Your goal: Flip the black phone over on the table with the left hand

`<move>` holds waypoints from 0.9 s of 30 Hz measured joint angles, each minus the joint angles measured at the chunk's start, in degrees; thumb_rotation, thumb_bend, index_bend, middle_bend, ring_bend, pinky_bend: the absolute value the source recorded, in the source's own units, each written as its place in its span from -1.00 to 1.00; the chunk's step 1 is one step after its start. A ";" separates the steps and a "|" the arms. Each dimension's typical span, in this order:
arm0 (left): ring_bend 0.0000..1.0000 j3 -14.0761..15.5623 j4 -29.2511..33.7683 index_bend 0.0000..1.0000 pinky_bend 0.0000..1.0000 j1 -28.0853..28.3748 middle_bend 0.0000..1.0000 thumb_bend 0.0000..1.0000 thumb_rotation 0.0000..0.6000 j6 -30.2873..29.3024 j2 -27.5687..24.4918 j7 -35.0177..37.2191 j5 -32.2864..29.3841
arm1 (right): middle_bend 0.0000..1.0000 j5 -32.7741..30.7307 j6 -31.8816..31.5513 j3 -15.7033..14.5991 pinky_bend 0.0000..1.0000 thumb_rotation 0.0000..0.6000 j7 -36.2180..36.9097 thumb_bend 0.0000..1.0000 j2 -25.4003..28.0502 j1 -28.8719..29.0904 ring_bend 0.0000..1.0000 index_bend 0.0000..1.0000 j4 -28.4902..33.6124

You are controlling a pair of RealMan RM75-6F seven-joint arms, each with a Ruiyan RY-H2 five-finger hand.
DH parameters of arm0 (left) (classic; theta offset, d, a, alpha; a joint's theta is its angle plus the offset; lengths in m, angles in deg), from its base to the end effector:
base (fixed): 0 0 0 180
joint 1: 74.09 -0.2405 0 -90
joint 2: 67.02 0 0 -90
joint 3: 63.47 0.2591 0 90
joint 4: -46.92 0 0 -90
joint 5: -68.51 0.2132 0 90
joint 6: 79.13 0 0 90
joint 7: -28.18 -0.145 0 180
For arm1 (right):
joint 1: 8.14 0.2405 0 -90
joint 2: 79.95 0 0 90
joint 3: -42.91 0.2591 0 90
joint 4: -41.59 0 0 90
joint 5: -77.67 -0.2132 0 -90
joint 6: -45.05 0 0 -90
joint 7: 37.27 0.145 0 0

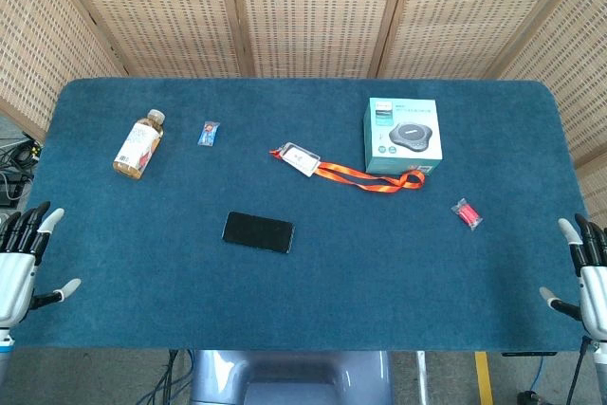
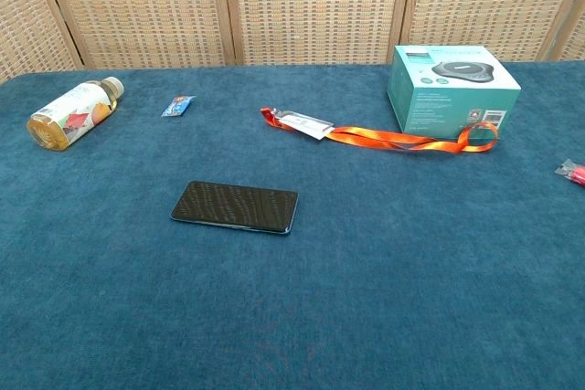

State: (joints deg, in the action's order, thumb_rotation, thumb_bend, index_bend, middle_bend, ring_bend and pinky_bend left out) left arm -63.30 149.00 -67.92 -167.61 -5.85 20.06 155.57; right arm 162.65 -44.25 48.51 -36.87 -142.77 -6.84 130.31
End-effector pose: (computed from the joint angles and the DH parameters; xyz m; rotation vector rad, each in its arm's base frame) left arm -0.2797 0.1752 0.1594 -1.4224 -0.8599 -0.9169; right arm -0.3334 -0.1723 0.1894 1.2887 -0.7938 0.8700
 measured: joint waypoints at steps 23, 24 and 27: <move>-1.00 -9.25 3.64 -0.74 -1.00 20.21 -1.00 -1.00 1.00 25.14 9.20 -9.77 -5.56 | -1.00 -1.61 1.95 0.32 -1.00 1.00 -1.13 -1.00 -0.46 0.61 -1.00 -1.00 -0.27; -1.00 -9.97 3.46 -0.65 -1.00 21.76 -1.00 -0.99 1.00 26.92 10.30 -10.94 -7.26 | -1.00 -1.93 2.23 0.36 -1.00 1.00 -1.25 -1.00 -0.57 0.70 -1.00 -1.00 -0.45; -1.00 -12.11 1.98 -0.45 -1.00 27.27 -1.00 -0.93 1.00 32.42 14.58 -15.72 -14.13 | -1.00 -3.07 2.96 0.59 -1.00 1.00 -1.25 -1.00 -0.83 0.87 -1.00 -1.00 -1.08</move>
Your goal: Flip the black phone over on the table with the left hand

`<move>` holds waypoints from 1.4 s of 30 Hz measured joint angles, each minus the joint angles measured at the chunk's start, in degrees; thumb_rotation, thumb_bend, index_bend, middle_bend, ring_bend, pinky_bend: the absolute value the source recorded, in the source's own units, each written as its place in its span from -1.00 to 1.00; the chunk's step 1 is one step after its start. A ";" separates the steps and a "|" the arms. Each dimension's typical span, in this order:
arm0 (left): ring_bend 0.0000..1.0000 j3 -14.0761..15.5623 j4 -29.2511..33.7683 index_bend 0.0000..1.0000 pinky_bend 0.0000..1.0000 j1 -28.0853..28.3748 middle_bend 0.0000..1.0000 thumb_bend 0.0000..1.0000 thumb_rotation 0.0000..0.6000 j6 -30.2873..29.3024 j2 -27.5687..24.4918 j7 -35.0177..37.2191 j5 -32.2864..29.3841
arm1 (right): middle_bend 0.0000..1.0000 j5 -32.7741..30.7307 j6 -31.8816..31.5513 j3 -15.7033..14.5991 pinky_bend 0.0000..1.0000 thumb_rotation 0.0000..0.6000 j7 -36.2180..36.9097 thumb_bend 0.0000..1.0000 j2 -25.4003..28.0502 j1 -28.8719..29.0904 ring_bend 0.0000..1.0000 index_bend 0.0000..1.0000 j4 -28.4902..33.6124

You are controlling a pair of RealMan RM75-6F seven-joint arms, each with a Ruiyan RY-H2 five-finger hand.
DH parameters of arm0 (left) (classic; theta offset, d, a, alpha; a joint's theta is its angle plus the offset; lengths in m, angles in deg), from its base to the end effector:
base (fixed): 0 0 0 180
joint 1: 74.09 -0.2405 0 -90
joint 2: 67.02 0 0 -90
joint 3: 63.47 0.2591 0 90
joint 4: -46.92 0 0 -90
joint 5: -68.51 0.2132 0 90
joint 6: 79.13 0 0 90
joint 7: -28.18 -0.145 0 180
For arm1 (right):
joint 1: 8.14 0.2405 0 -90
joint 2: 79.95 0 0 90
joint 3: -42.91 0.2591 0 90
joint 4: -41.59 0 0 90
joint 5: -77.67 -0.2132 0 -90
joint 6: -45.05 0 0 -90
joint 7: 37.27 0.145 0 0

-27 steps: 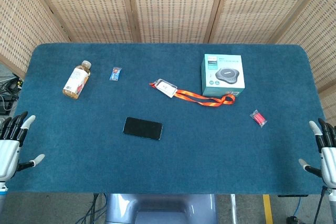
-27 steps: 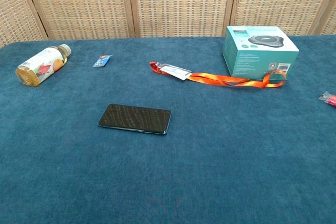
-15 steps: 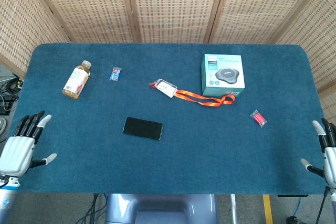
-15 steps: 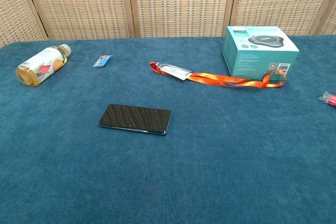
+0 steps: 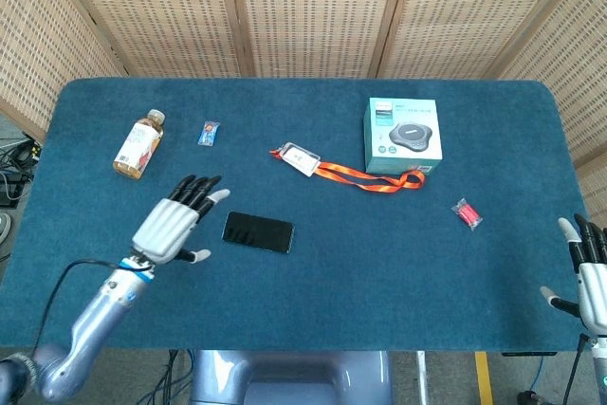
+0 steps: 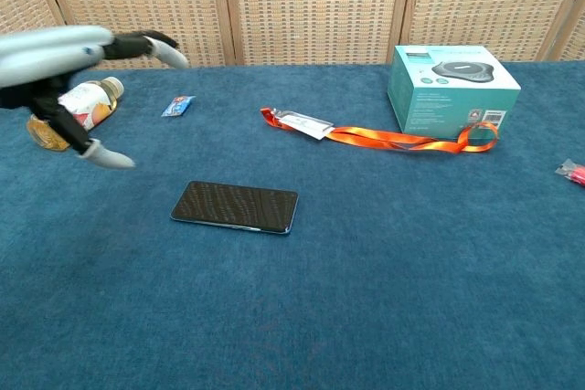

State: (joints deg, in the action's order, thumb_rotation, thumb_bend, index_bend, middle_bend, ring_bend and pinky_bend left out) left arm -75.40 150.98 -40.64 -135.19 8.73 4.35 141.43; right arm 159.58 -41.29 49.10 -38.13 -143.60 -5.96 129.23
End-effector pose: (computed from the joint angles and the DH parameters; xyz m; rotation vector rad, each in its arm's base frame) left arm -0.1381 0.2989 0.0394 -1.9277 -0.8689 -0.9962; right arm -0.3429 -0.1795 0.1852 1.2759 -0.8195 0.8123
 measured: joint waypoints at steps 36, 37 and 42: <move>-1.00 0.51 -23.84 -0.47 -1.00 29.28 -1.00 -0.86 1.00 6.73 25.88 -23.97 -45.27 | -1.00 -4.71 4.09 1.47 -1.00 1.00 4.94 -1.00 0.39 0.58 -1.00 -1.00 -3.04; -1.00 0.67 -23.76 -0.47 -1.00 29.38 -1.00 -0.86 1.00 6.59 25.86 -23.88 -45.34 | -1.00 -4.69 4.06 1.47 -1.00 1.00 4.95 -1.00 0.40 0.57 -1.00 -1.00 -3.03; -1.00 1.48 -23.55 -0.47 -1.00 29.70 -1.00 -0.87 1.00 6.06 25.66 -23.35 -45.84 | -1.00 -4.64 4.03 1.45 -1.00 1.00 5.24 -1.00 0.48 0.52 -1.00 -1.00 -2.98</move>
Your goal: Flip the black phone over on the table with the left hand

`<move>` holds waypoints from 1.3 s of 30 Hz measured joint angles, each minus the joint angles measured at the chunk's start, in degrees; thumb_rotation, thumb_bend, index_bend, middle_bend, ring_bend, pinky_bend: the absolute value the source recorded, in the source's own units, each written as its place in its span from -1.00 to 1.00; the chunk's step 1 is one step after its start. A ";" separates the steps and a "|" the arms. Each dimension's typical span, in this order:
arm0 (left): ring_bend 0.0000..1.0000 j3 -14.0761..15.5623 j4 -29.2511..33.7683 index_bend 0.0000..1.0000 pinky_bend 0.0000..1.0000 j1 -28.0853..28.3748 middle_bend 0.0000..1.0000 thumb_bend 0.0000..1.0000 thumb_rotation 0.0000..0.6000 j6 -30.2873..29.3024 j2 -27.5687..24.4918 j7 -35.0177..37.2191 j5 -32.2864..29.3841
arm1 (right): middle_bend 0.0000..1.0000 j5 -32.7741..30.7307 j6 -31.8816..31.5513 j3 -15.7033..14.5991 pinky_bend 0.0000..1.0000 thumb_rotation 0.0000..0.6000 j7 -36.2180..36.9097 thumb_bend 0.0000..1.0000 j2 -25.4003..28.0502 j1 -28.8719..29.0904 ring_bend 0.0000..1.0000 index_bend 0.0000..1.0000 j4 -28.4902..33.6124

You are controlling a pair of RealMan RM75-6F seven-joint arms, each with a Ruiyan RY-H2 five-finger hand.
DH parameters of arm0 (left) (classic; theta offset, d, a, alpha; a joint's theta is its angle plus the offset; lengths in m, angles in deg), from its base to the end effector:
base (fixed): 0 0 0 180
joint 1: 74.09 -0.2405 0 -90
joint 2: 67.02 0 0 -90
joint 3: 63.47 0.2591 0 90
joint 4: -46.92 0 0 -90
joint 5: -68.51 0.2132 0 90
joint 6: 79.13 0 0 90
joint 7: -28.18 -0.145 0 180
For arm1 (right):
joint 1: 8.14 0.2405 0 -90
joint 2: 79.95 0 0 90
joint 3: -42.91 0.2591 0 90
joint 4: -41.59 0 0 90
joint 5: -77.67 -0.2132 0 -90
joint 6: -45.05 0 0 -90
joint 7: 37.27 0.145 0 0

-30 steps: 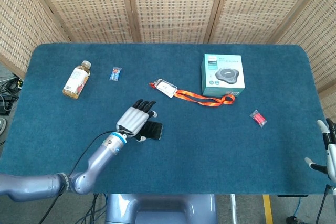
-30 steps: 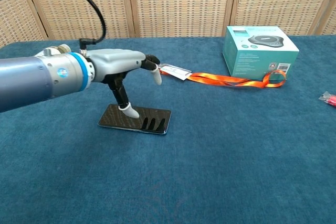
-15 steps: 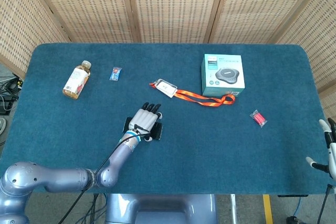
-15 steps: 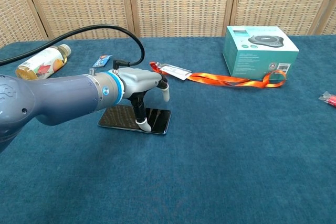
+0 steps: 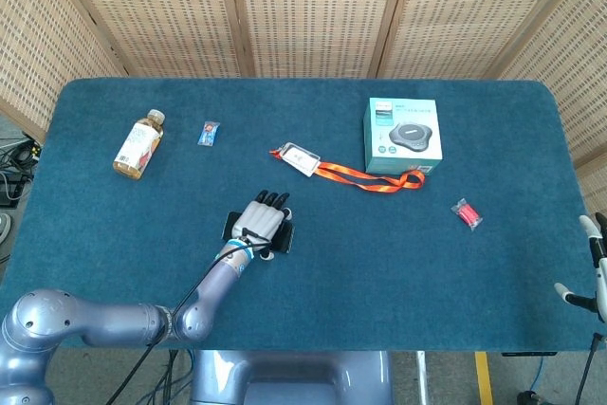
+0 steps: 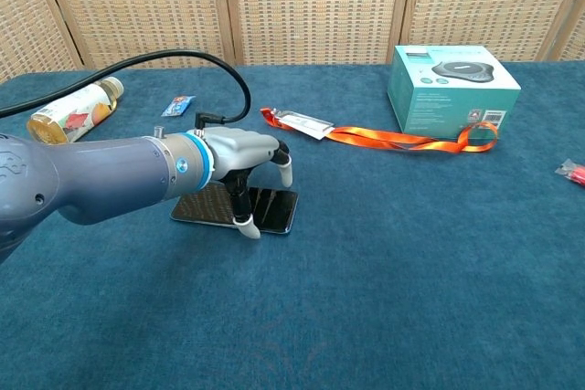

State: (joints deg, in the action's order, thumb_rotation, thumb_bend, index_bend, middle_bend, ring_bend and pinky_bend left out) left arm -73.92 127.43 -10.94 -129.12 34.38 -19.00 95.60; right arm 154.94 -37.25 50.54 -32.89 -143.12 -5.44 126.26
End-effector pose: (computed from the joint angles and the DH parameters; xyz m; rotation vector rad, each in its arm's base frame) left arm -0.0653 0.3540 -0.1066 -2.0663 -0.9469 -0.5858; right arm -0.3641 -0.1866 0.1958 1.2040 -0.8982 0.7924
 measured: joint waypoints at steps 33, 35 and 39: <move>-1.00 -3.14 6.82 0.21 -1.00 -3.49 -1.00 -0.76 1.00 -0.31 -4.55 16.08 7.85 | -1.00 0.59 -0.04 -0.20 -1.00 1.00 0.67 -1.00 0.29 0.05 -1.00 -1.00 0.40; -1.00 -4.11 8.71 0.22 -1.00 -4.55 -1.00 -0.76 1.00 -0.12 -5.66 19.65 10.03 | -1.00 0.66 -0.16 -0.21 -1.00 1.00 0.66 -1.00 0.33 0.01 -1.00 -1.00 0.49; -1.00 -5.79 11.81 0.23 -1.00 -6.94 -1.00 -0.76 1.00 0.44 -7.61 27.36 14.70 | -1.00 0.72 -0.22 -0.25 -1.00 1.00 0.55 -1.00 0.34 -0.01 -1.00 -1.00 0.58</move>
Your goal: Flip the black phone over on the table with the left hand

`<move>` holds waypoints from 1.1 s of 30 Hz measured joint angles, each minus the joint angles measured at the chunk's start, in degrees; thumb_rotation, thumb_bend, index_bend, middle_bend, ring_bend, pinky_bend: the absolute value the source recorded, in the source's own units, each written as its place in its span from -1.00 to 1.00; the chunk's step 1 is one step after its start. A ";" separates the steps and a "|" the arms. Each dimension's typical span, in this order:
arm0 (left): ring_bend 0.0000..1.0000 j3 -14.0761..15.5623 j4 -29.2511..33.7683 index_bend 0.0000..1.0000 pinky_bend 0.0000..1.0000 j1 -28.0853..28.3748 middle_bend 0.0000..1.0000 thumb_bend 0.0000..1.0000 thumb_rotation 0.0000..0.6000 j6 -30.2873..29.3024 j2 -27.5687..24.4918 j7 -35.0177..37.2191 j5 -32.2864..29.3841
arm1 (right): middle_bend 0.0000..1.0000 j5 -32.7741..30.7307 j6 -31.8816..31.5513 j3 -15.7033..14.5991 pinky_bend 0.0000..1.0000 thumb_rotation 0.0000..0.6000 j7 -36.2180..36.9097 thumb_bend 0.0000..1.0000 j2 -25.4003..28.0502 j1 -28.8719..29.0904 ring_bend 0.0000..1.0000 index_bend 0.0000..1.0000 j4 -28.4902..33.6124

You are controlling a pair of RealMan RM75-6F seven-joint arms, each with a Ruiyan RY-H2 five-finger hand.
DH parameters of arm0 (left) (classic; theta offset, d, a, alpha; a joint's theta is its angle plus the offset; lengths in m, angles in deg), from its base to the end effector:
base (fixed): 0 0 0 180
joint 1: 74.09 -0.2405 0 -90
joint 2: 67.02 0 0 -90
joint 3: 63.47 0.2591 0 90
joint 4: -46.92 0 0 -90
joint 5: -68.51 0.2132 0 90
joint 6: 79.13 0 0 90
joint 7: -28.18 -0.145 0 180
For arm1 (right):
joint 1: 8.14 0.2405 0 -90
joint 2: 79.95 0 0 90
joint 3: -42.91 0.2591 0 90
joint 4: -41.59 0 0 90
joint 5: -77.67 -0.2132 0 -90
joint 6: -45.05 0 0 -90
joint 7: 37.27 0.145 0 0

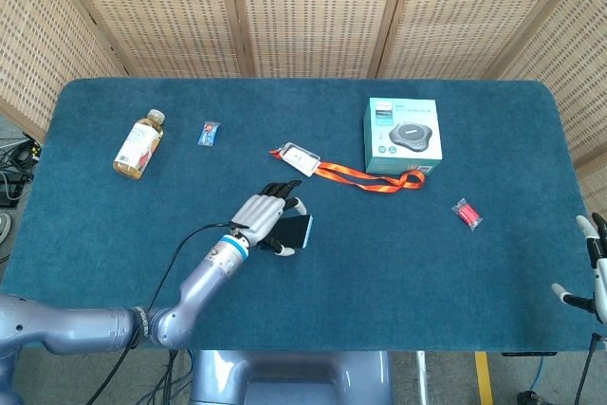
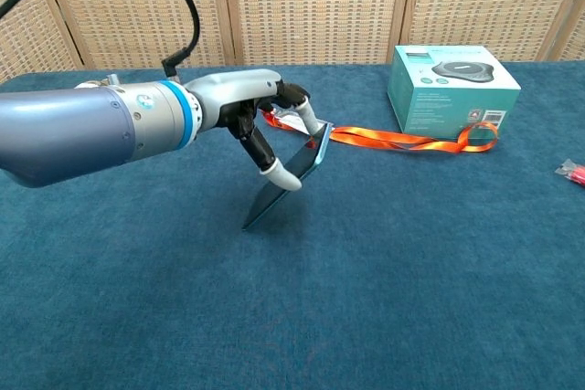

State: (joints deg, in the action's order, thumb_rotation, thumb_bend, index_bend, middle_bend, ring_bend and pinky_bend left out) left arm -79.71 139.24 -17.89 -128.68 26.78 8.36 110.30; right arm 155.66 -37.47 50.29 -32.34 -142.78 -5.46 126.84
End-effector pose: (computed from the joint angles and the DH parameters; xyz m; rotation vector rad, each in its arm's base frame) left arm -0.0415 0.3450 -0.0581 -1.9242 -1.3501 -1.0481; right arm -0.3612 -0.1859 0.1954 1.2131 -0.9034 0.8070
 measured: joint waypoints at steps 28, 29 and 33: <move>-1.00 3.80 -13.28 -0.97 -1.00 -17.08 -1.00 -0.83 1.00 1.16 0.12 48.17 28.40 | -1.00 0.48 0.19 -0.40 -1.00 1.00 -1.87 -1.00 -0.53 0.36 -1.00 -1.00 0.56; -1.00 4.40 -13.90 -1.00 -1.00 -17.81 -1.00 -0.83 1.00 0.63 -0.32 49.57 29.71 | -1.00 0.55 0.14 -0.42 -1.00 1.00 -1.92 -1.00 -0.53 0.36 -1.00 -1.00 0.62; -1.00 5.66 -14.96 -1.00 -1.00 -19.86 -1.00 -0.84 1.00 -1.85 -1.82 53.28 32.79 | -1.00 1.03 -0.10 -0.58 -1.00 1.00 -2.06 -1.00 -0.51 0.35 -1.00 -1.00 0.96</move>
State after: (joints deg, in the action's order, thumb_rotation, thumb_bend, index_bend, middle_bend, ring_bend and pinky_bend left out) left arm -74.05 124.28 -37.75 -130.53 24.96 61.64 143.09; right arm 156.69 -37.57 49.71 -34.40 -143.28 -5.11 127.80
